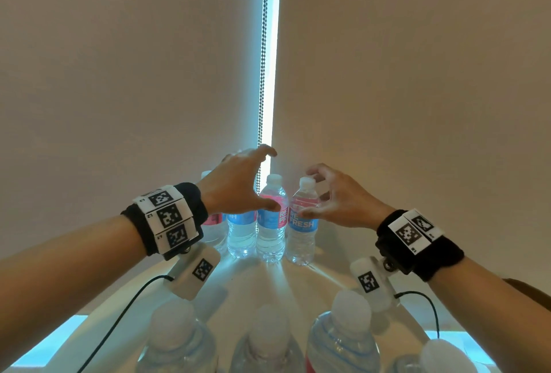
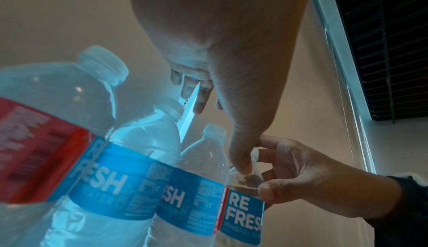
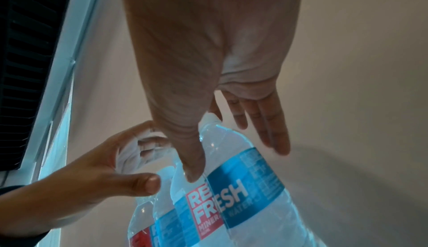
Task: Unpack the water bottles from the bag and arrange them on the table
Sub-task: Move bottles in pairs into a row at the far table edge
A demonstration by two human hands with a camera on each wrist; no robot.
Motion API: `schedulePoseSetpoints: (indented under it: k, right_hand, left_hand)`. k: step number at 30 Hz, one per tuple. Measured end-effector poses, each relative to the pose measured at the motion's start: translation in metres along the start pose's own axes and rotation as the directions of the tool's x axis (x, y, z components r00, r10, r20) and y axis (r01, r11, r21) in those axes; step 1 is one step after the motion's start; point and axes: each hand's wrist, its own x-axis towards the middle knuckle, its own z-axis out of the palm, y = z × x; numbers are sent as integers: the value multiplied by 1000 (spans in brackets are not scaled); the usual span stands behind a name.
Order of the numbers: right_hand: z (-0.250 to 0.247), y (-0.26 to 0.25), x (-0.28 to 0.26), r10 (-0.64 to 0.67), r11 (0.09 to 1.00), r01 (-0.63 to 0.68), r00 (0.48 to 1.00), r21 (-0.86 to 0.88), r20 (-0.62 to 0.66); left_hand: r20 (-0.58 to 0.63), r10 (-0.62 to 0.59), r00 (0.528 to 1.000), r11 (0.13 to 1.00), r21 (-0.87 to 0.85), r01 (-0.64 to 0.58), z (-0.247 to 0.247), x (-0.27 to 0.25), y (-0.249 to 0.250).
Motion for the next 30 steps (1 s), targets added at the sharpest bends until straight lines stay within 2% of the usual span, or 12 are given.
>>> schedulePoseSetpoints:
  k: [3,7,10,13,17,22,25,30]
  right_hand:
    - [-14,-8,-12,-32,997,24,992,-75,-118]
    - [-43,-27,-48,-207,978,202,957,-44,-202]
    - [-64,-45,-82,-356,926,364,930,98,-95]
    - [-77,-55,-109,-457,880,436,886,191,83]
    - [-87,-62,-125,-457,881,379,837,285,301]
    - [-82,-75,-126,-406,902,247,765,354,500]
    - [-74,-82,-124,-388,907,192,725,374,569]
    - [-60,-86,-121,-397,903,171,683,395,613]
  left_hand:
    - [-80,10,997,997,-76,-16,-15,-18,-5]
    - [-181,-1,984,986,-162,-29,-45,-52,-7]
    - [-175,26,984,961,-265,-72,-69,-84,-7]
    - [-159,53,986,924,-367,-109,-92,-119,-7]
    - [-64,112,992,877,-462,-129,-108,-161,-1]
    - [189,161,969,847,-531,-37,-107,-190,8]
    - [326,136,936,827,-557,74,-103,-193,15]
    - [419,90,903,821,-545,171,-93,-192,24]
